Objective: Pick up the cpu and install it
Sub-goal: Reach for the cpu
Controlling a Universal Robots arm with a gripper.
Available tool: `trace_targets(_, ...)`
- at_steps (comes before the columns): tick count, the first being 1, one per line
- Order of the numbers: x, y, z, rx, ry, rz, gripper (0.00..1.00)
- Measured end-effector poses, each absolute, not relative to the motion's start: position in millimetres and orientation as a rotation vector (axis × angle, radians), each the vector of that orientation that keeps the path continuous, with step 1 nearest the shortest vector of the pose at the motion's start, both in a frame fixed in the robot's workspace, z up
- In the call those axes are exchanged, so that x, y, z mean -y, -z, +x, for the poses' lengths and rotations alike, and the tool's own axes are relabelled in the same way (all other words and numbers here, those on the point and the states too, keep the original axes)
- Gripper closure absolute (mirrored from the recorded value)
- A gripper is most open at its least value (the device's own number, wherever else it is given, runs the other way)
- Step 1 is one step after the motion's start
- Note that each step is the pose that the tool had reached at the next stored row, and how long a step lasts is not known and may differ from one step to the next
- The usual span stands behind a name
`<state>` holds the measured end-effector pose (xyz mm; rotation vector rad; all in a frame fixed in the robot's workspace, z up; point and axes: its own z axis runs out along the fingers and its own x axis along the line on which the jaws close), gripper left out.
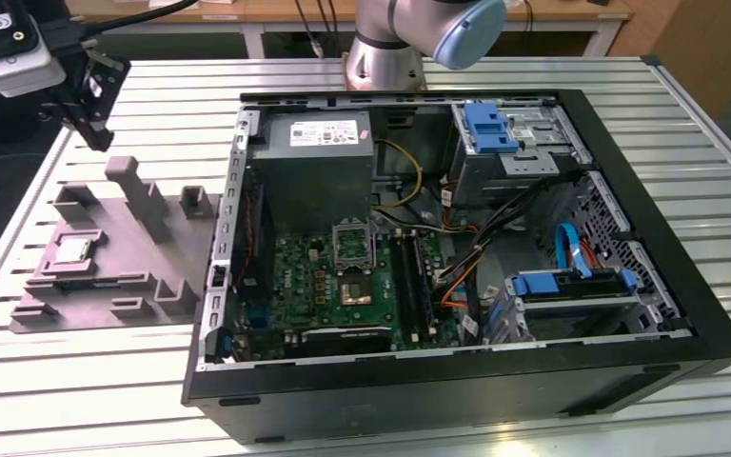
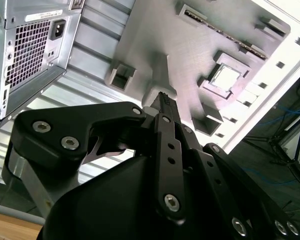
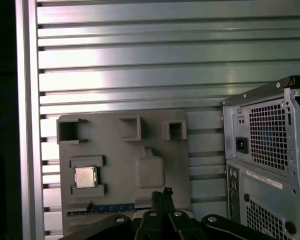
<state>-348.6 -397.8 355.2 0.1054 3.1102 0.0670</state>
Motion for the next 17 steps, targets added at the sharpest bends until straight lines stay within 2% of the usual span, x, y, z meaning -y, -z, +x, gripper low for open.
trace_targets(17,397.8,-355.0,-359.1,-3.11,-0.067,0.105,0.89)
